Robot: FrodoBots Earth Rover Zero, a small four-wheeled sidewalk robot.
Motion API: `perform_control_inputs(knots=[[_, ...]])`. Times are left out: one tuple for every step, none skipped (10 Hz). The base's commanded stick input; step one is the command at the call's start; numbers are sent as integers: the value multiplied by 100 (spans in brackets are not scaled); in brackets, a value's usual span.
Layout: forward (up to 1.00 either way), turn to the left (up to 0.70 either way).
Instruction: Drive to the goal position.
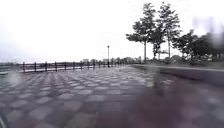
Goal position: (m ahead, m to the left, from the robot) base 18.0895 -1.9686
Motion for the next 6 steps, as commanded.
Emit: perform_control_inputs(knots=[[100,1],[100,1],[100,1],[100,1],[100,1],[100,1]])
